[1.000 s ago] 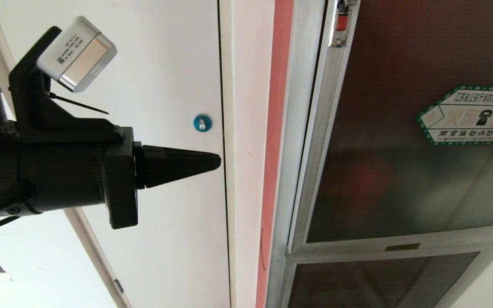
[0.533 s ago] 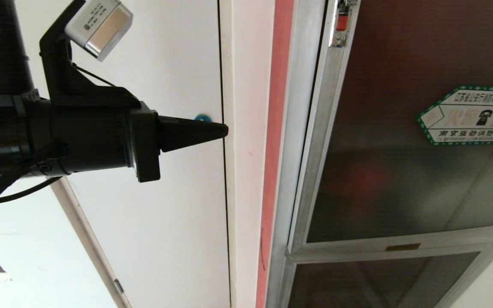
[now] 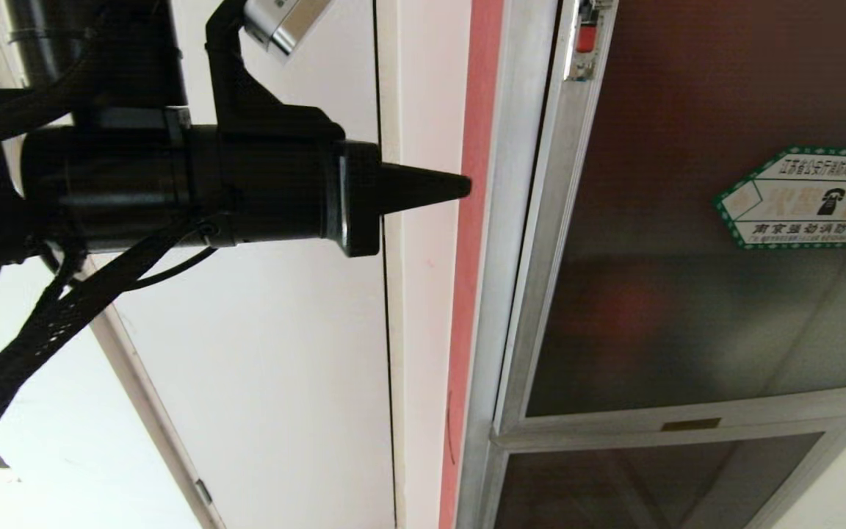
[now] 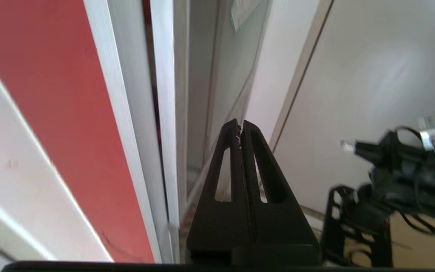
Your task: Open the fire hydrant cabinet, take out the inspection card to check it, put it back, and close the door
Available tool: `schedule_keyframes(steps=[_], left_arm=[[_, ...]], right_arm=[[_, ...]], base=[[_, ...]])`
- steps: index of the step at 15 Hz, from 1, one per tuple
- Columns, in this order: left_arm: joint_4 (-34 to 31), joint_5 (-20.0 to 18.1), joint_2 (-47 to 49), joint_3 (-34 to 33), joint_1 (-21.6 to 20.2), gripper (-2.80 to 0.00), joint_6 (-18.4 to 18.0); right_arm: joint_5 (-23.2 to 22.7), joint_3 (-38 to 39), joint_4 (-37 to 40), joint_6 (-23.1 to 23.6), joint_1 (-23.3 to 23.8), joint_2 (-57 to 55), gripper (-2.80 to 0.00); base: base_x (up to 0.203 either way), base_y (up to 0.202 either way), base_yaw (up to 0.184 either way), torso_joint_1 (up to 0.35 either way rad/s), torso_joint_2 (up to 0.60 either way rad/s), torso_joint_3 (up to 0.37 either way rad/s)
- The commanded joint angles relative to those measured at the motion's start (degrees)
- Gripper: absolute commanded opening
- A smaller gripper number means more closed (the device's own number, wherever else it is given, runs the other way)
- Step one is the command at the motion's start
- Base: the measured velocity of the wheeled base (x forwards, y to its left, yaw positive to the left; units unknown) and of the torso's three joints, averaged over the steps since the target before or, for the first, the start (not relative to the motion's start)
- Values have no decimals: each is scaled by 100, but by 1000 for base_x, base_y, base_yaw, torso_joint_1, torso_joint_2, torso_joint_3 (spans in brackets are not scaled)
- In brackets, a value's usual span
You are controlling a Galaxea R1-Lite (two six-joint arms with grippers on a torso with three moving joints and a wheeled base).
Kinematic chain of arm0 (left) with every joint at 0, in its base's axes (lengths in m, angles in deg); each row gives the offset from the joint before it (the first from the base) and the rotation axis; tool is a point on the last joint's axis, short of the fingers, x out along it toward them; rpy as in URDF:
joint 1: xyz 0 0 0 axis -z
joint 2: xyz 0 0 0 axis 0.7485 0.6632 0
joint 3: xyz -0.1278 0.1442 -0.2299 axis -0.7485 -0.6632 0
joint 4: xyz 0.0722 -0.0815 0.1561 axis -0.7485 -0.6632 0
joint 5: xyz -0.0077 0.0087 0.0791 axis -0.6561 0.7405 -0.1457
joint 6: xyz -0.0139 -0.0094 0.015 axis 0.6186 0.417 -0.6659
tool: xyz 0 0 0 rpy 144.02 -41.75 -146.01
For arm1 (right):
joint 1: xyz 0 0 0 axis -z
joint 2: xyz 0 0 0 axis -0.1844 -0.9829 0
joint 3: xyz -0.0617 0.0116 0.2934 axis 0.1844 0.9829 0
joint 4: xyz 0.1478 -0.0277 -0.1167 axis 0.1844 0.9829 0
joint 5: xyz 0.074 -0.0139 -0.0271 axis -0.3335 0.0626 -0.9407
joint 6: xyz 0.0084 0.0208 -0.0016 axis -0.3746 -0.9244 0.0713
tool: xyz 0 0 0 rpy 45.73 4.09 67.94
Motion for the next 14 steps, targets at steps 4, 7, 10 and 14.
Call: schedule_keyframes(steps=[4,7,10,14], left_arm=[[7,-1,935,989,188,-280,0],[7,36,1317,1526,274,-280,-2],[7,568,1693,2058,416,-280,-3],[1,661,1882,2442,438,-280,-2]], right_arm=[[-2,1,0,1,-2,1,-280],[-2,1,0,1,-2,1,-280],[-2,1,0,1,-2,1,-280],[-2,1,0,1,-2,1,-280]], base=[[0,0,0,0,0,0],[0,0,0,0,0,0],[0,0,0,0,0,0],[0,0,0,0,0,0]])
